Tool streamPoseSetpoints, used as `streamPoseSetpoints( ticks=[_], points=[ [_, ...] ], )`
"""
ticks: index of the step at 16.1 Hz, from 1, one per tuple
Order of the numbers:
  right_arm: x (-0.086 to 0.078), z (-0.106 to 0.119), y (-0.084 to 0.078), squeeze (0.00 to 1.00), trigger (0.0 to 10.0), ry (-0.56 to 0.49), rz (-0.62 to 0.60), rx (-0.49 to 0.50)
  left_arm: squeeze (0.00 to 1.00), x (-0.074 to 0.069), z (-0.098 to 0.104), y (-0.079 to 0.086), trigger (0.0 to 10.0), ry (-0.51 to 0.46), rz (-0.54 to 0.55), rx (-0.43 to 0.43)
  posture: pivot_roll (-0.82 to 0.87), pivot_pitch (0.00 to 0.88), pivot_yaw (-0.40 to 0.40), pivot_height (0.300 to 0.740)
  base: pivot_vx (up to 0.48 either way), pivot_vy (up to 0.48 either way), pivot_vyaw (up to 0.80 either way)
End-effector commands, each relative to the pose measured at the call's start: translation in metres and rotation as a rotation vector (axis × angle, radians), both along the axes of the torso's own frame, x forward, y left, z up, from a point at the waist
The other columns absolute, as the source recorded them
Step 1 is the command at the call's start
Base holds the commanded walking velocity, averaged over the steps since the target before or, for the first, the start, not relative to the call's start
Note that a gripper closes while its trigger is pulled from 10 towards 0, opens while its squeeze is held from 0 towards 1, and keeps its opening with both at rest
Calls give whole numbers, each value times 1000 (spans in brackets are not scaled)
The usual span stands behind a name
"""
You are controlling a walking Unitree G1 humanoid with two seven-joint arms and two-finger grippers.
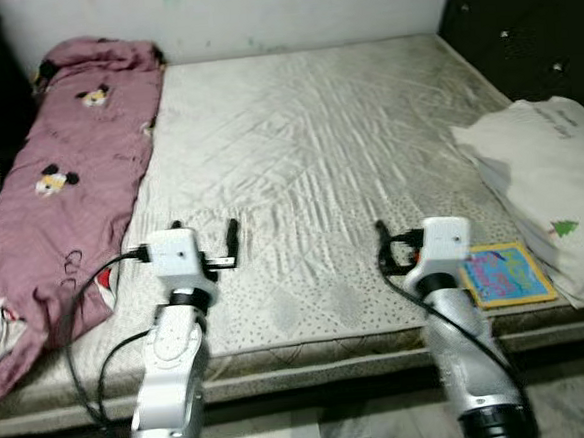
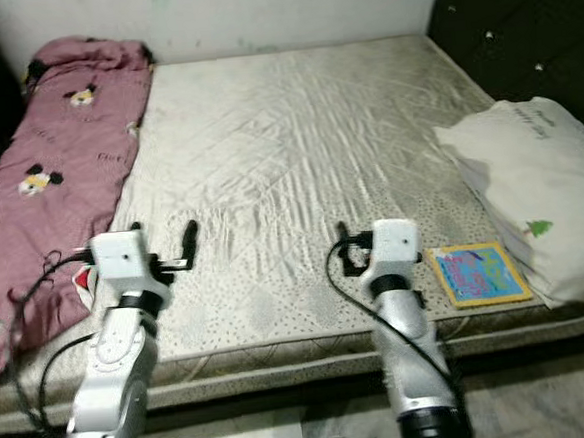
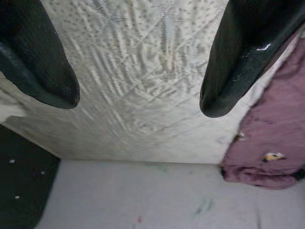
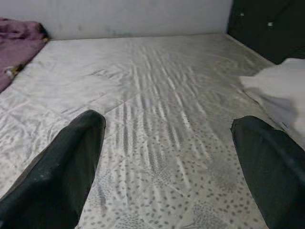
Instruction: Clean up the room
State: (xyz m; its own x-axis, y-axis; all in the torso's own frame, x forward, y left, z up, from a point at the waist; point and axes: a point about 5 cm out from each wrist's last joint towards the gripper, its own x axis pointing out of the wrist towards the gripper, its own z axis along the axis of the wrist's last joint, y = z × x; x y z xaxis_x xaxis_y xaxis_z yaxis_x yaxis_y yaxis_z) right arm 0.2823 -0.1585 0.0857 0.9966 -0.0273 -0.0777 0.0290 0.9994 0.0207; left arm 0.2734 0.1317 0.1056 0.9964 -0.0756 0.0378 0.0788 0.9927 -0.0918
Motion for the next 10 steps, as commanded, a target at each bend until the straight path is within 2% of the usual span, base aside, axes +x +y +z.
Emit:
streamPoseSetpoints(
  ticks=[1,10],
  points=[
    [1,0,10,0,10000,7,25,12,0,1,-3,10,10000,18,29,7,7,42,18,740,0,480,0],
    [2,0,10,0,10000,9,48,17,0,1,-4,9,10000,29,41,-6,4,38,10,740,0,480,0]
  ],
)
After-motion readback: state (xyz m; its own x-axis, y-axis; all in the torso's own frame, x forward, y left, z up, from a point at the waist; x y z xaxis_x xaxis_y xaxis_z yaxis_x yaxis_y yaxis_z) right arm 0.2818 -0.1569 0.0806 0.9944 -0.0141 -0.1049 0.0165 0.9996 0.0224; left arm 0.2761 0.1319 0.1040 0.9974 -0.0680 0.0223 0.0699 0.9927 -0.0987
